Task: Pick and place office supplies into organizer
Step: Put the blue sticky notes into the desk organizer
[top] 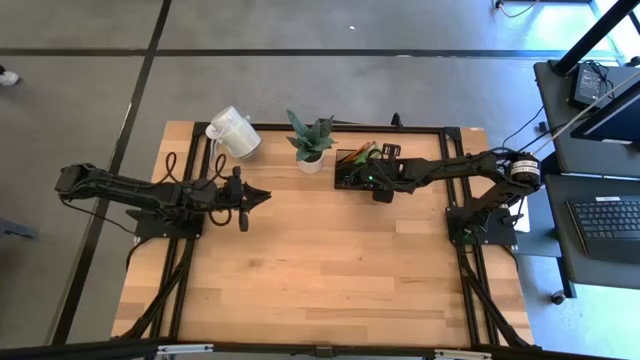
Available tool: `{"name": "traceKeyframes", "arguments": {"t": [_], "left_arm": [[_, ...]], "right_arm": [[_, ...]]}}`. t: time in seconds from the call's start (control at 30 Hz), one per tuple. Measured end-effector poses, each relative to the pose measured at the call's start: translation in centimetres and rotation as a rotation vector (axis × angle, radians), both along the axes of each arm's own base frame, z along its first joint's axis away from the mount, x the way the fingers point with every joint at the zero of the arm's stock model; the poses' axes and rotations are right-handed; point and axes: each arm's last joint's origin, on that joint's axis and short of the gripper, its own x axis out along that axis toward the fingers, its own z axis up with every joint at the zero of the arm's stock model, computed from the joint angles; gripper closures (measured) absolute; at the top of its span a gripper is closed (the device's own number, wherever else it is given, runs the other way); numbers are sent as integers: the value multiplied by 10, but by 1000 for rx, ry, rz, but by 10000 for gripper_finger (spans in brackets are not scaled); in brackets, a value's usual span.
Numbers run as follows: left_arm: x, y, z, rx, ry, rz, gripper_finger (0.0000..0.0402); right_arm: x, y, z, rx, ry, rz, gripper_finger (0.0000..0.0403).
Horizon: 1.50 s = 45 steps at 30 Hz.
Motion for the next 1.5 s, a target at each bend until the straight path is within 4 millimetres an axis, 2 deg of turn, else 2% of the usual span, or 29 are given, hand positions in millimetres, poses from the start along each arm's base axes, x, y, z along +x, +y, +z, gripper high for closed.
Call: {"name": "traceKeyframes", "arguments": {"t": [0.23,0.43,0.83,1.1,1.3,1.5], "left_arm": [[0,0,0,0,5,0,368],[0,0,0,0,5,0,366],[0,0,0,-6,4,1,367],[0,0,0,-7,4,1,369],[0,0,0,-7,4,1,366],[0,0,0,-7,4,1,366]], "right_arm": [[-11,0,-15,-1,13,-12,394],[-18,2,-25,-2,23,-16,364],[-12,1,-19,-1,-1,-11,352],[-9,3,-17,83,-30,24,298],[-13,4,-19,109,-11,-21,249],[-15,5,-19,125,-3,-39,229]]}}
